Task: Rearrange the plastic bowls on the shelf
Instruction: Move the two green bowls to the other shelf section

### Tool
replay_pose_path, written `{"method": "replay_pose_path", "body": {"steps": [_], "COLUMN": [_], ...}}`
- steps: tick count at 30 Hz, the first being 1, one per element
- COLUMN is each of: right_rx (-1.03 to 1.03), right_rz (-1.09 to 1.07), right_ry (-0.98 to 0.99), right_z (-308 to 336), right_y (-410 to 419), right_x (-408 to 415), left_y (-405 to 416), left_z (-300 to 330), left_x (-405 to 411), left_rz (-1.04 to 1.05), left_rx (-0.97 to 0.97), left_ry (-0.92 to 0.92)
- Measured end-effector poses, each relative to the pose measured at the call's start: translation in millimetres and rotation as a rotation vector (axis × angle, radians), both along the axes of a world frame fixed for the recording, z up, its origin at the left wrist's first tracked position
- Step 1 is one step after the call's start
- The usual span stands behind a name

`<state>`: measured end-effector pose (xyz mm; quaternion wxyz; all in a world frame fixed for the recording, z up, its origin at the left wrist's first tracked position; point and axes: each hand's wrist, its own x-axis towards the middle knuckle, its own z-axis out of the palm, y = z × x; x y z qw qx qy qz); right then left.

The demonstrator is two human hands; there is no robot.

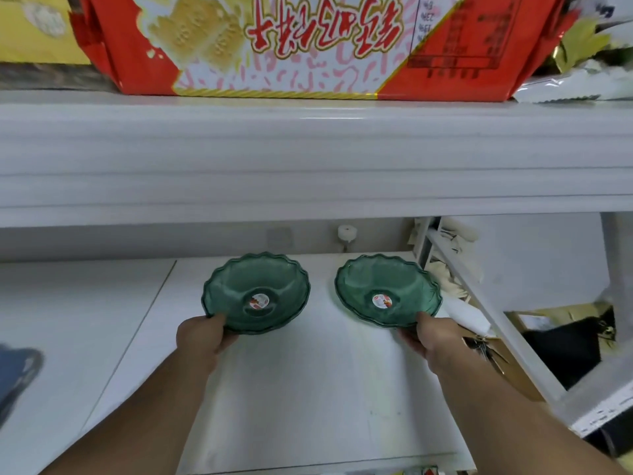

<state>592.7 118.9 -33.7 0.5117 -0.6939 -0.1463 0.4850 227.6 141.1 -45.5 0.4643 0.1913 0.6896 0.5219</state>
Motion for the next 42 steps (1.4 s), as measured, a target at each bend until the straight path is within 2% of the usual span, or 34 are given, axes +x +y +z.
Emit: {"method": "replay_pose_path", "body": {"steps": [7,19,24,26,30,34,38,42], "right_rx": [0.006,0.056,0.033,0.014,-0.010,-0.004,0.002,0.045], "right_rz": [0.037,0.042,0.081,0.099,0.191,0.543,0.970,1.242], "right_ry": [0.021,0.174,0.137,0.037,-0.363,-0.734,-1.139,-1.446], "right_z": [-10.9,-14.4,-15.1,-10.5,1.0,11.7,29.0,44.6], "right_y": [11.5,23.4,14.7,7.0,-20.0,-44.8,-56.9,-70.9], "right_x": [-2.0,-12.5,-16.5,-21.9,-41.7,-74.9,-106.9,-143.8], "left_y": [11.1,20.8,18.5,11.5,-16.9,-42.0,-69.3,-110.5], "left_z": [-0.7,0.9,-8.1,-7.1,8.7,24.3,49.3,61.7], "left_x": [2.4,5.0,-6.9,-12.1,-21.7,-38.2,-48.3,-63.6], "left_rz": [-0.013,-0.069,-0.120,-0.195,-0.508,-0.815,-0.929,-0.946], "left_rx": [0.022,0.099,0.032,-0.017,-0.111,-0.224,-0.327,-0.419], "left_ry": [-0.020,-0.239,-0.192,-0.038,0.644,1.135,1.386,1.434]}}
